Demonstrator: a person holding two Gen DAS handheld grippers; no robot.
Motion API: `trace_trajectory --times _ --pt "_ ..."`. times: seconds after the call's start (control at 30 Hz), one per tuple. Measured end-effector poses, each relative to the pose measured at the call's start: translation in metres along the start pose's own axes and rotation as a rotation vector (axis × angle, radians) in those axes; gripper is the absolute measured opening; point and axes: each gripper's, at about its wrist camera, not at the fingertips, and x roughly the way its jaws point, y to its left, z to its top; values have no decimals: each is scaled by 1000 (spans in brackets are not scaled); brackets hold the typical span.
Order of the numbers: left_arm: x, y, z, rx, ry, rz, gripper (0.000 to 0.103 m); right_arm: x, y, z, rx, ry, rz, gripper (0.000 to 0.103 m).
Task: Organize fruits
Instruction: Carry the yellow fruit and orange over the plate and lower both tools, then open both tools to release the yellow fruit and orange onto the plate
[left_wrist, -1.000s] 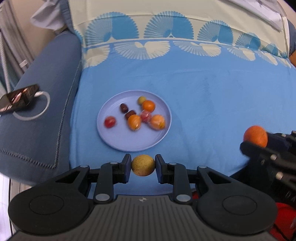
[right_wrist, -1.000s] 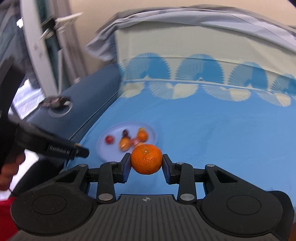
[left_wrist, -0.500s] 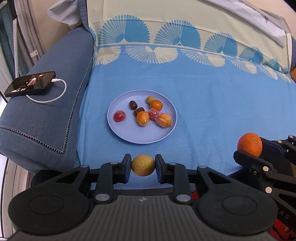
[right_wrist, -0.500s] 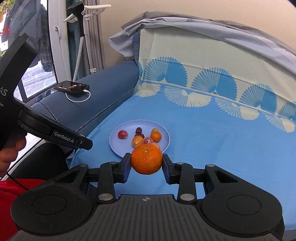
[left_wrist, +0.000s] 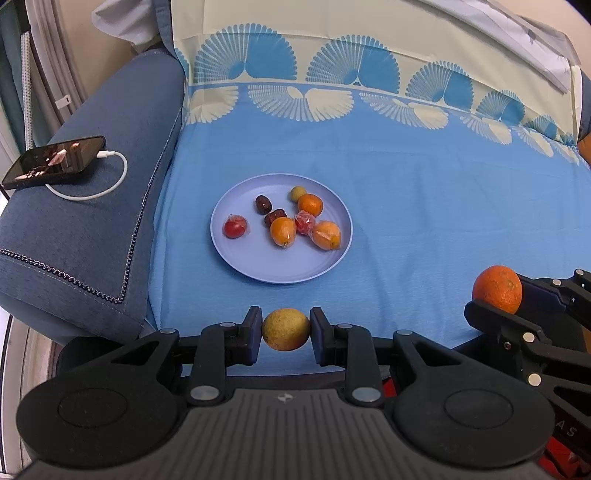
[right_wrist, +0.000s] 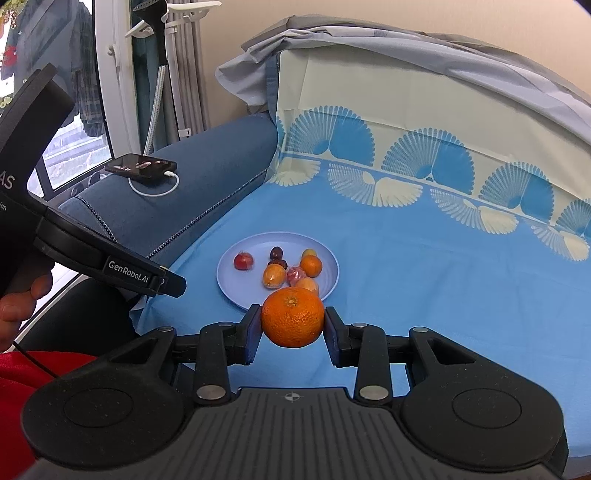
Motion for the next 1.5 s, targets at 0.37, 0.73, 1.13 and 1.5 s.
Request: trace_trajectory --times 0.37,0.73,1.13,1.5 --pt "14 8 5 -27 25 -12 30 15 2 4 -4 49 3 37" --pt "46 42 41 -89 35 13 30 62 7 19 -32 94 20 37" --pt "119 52 96 -93 68 30 30 155 3 44 -32 158 55 37" --pt "194 49 110 -73 141 44 30 227 -7 41 -47 238 45 37"
